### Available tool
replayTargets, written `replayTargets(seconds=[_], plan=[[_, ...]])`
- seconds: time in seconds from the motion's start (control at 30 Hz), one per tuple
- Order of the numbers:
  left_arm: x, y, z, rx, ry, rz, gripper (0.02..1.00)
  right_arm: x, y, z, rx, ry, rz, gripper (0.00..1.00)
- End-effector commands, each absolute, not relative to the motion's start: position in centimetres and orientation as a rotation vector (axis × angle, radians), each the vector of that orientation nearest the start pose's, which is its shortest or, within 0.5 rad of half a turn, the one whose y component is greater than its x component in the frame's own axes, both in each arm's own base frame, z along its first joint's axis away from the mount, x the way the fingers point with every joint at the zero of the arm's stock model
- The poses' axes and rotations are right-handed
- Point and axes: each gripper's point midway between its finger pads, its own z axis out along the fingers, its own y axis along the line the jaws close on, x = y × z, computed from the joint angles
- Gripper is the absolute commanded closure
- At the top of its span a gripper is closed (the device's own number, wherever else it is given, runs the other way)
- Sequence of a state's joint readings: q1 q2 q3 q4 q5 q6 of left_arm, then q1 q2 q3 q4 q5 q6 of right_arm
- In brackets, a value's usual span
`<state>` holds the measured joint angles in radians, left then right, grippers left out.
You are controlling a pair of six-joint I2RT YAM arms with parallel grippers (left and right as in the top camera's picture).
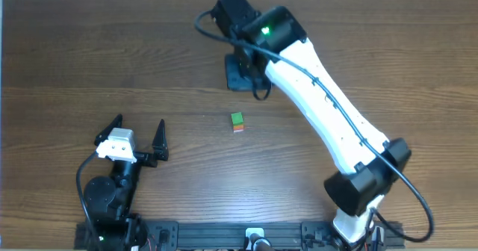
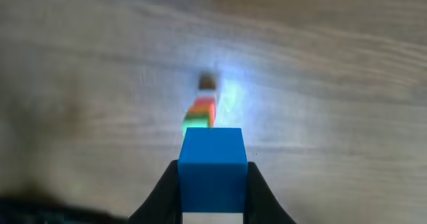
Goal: Stack Cubes
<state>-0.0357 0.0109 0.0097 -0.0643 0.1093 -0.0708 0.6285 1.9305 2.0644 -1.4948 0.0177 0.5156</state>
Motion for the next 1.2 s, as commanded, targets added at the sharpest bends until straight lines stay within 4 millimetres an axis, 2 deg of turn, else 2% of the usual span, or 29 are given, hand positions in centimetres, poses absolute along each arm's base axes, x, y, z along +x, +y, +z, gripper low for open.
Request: replayTargets(seconds=[0.03,0.2,0.3,0.6,0.9,1.2], plan=[[24.4,-2.8,15.8,0.067,1.640,-0.167,0.018,29.2,24.3,21.7,-0.276,2.976,0.099,0.989],[24.4,-2.8,15.8,0.067,1.640,-0.167,0.018,27.5,25.1,20.5,-0.298,2.993,0.015,0.987],[24.4,-2.8,15.8,0.067,1.640,-0.167,0.018,26.5,25.7,18.9,-0.294,3.022,-0.007,0.989],[24.4,-2.8,15.8,0.067,1.640,-0.167,0.018,25.8,26.5,14.3,-0.310,3.077,0.018,0.989],[24.4,-2.8,15.8,0.067,1.640,-0.167,0.018,26.1,26.7,12.6,-0.331,3.067,0.025,0.989],[24.4,-2.8,15.8,0.067,1.640,-0.167,0.020,27.3,26.5,12.5,-0.305,3.039,0.035,0.987]])
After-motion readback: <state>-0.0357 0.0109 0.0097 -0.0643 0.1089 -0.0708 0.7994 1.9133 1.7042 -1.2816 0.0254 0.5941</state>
